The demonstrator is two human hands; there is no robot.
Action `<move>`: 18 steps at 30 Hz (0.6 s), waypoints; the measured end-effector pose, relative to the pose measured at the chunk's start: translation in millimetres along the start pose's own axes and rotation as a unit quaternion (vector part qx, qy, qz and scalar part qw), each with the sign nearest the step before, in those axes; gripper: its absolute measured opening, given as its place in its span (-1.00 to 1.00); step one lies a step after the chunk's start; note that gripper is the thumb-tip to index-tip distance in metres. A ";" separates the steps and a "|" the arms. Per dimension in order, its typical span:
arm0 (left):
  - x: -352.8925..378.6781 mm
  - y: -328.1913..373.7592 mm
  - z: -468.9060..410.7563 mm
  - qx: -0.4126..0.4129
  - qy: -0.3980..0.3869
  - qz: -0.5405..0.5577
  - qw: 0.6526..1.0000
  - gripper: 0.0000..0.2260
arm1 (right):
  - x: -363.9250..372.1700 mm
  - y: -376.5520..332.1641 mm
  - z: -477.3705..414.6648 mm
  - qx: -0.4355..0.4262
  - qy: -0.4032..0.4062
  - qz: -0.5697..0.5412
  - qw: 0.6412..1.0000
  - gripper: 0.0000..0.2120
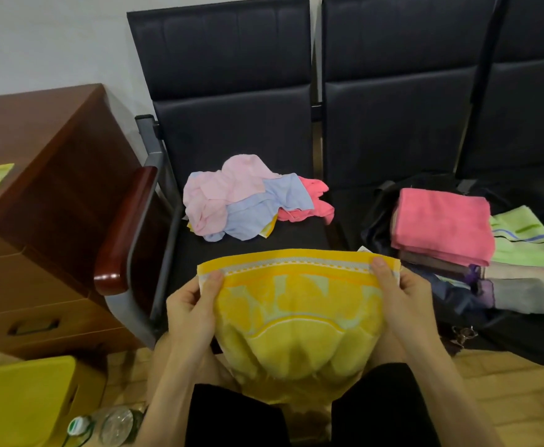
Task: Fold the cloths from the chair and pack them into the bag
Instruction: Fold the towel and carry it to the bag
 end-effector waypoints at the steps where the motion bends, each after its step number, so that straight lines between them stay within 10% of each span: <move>1: 3.7 0.8 1.0 0.011 -0.008 -0.014 1.000 -0.79 | 4.6 -0.7 2.4 -0.004 -0.004 0.009 1.000 -0.75; 18: 76.1 21.5 45.5 0.103 -0.168 -0.049 0.979 -0.74 | 67.3 -19.9 45.6 -0.091 -0.115 0.054 0.988 -0.65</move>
Point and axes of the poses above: each hand's wrist, its own z-axis away from the middle knuckle, its own x-axis out of the palm, y = z × x, the point moved 4 cm from there along -z, towards the middle knuckle, and after that the axes turned 2 degrees about -y, right-handed, at the moved point
